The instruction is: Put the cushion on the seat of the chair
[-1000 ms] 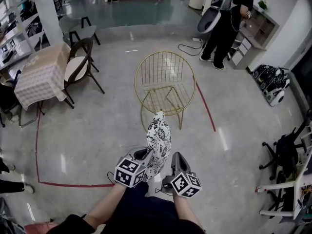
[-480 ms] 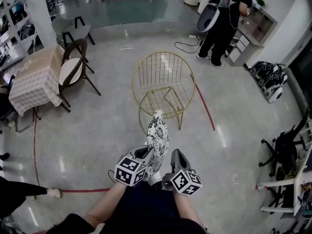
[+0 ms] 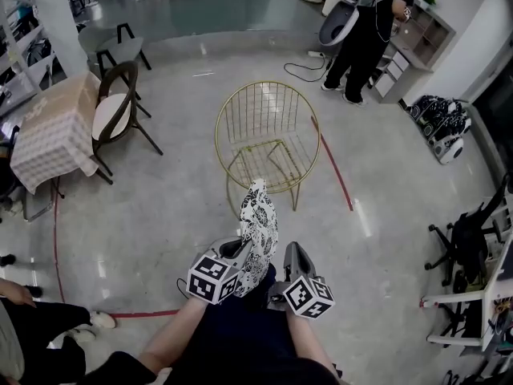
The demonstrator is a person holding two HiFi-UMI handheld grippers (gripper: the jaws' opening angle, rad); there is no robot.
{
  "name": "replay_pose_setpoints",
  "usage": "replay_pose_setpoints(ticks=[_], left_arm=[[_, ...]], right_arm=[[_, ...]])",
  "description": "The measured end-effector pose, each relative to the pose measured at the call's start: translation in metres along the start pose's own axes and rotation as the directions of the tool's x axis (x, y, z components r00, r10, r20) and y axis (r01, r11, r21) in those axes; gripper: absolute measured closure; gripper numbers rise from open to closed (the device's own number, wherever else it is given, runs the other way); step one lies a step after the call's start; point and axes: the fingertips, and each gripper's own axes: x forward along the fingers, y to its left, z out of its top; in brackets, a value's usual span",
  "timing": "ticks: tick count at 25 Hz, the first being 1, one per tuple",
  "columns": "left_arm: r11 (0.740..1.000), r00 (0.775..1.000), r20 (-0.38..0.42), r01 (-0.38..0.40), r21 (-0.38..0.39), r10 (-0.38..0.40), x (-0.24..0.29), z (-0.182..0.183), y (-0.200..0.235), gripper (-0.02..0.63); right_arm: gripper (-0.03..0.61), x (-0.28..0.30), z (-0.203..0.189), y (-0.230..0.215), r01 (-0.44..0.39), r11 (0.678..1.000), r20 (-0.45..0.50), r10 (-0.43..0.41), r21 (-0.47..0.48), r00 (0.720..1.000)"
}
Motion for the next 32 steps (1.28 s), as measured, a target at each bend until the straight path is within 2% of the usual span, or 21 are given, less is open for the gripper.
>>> replay_pose_setpoints(ticks=[14,23,32], left_arm=[[1.000,1.000,-0.020,-0.022,0.001,0.022,0.052,0.032,0.033,0.583],[1.000,0.999,-0.035,-0.020,0.002,0.021,0.108,0.068,0.052,0.583],[1.000,0.999,-0.052,-0.015,0.005,0.015,0.166,0.098,0.069,0.583]], right_arm=[[0.584,0.067,0.025,-0.010,-0.025,1.000,-0.046,0.024,-0.011,0.999],[0.584,0.124,0.072,-0.036,-0.013,1.000,-0.020,0.013,-0.003,1.000],[0.584,0.178,0.102,-0.067,-0.008,1.000,-0.035,0.008,0.002,0.999]])
